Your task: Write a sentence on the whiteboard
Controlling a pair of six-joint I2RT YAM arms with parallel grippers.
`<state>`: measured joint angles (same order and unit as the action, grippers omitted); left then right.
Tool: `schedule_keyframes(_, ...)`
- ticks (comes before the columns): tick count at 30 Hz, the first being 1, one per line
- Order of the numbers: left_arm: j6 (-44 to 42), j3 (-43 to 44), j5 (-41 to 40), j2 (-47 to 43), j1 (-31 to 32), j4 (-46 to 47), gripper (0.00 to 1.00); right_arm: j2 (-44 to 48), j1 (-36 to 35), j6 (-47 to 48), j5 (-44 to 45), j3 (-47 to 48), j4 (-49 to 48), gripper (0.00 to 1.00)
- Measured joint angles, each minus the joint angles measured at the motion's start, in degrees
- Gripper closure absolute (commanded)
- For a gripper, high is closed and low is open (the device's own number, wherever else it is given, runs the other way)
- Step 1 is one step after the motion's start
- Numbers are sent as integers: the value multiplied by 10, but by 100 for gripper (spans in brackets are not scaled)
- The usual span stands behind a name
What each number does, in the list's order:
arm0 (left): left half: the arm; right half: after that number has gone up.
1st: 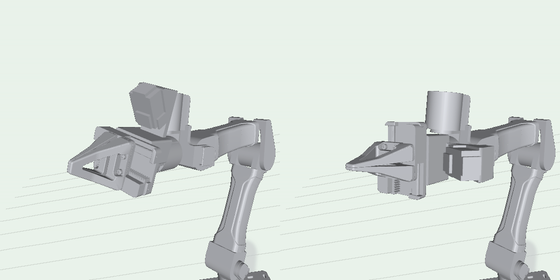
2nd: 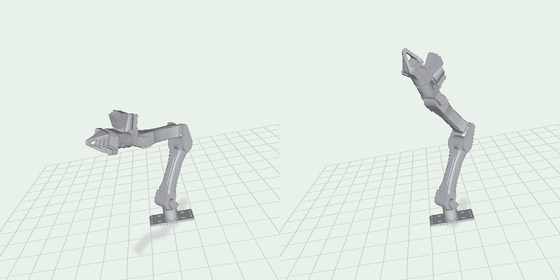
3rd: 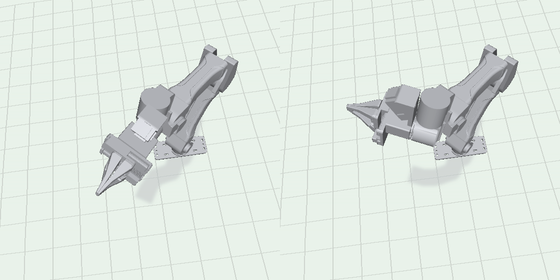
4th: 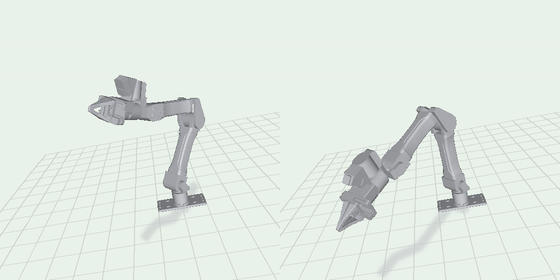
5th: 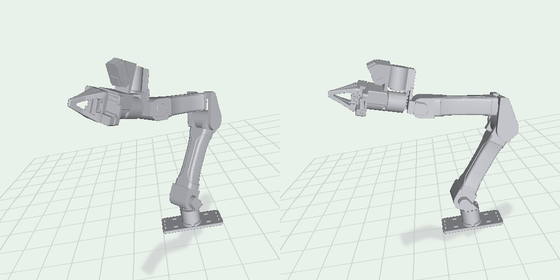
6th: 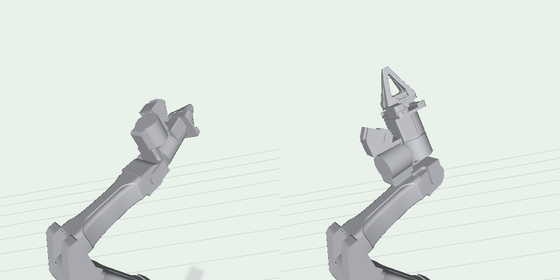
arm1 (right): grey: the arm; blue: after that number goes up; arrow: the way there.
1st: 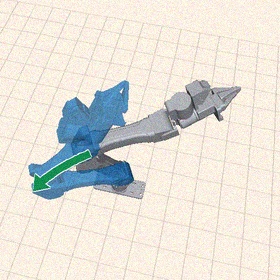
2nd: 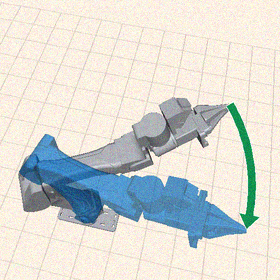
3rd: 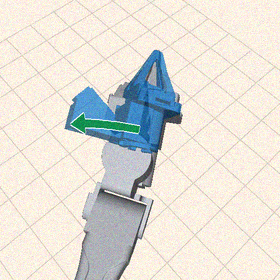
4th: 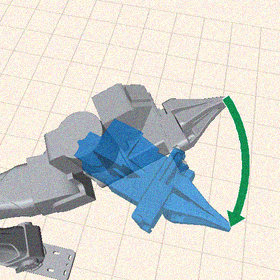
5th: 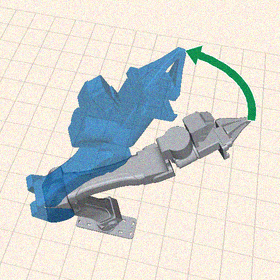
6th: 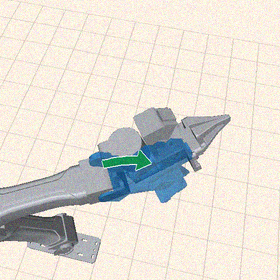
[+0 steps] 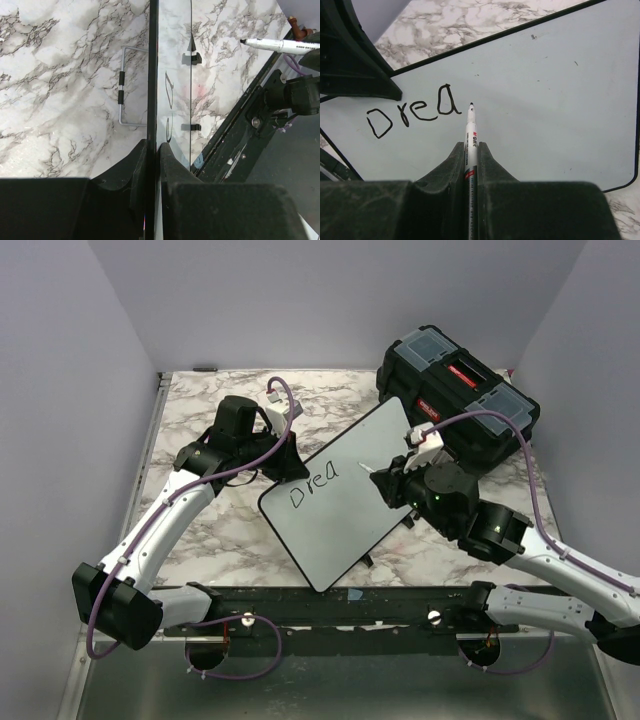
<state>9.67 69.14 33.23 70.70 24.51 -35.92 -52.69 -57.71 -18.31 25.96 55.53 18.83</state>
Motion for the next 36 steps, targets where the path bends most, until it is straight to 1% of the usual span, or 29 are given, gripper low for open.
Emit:
schedule_keyframes(6,0,0,0,0,0,0,100,-2,0,4,-20,0,-10,99)
schedule_keyframes(24,0,0,0,0,0,0,100,-4,0,11,-39,0,-36,99)
schedule_keyframes(36,0,0,0,-1,0,0,100,-50,0,13,-50,1,-53,99)
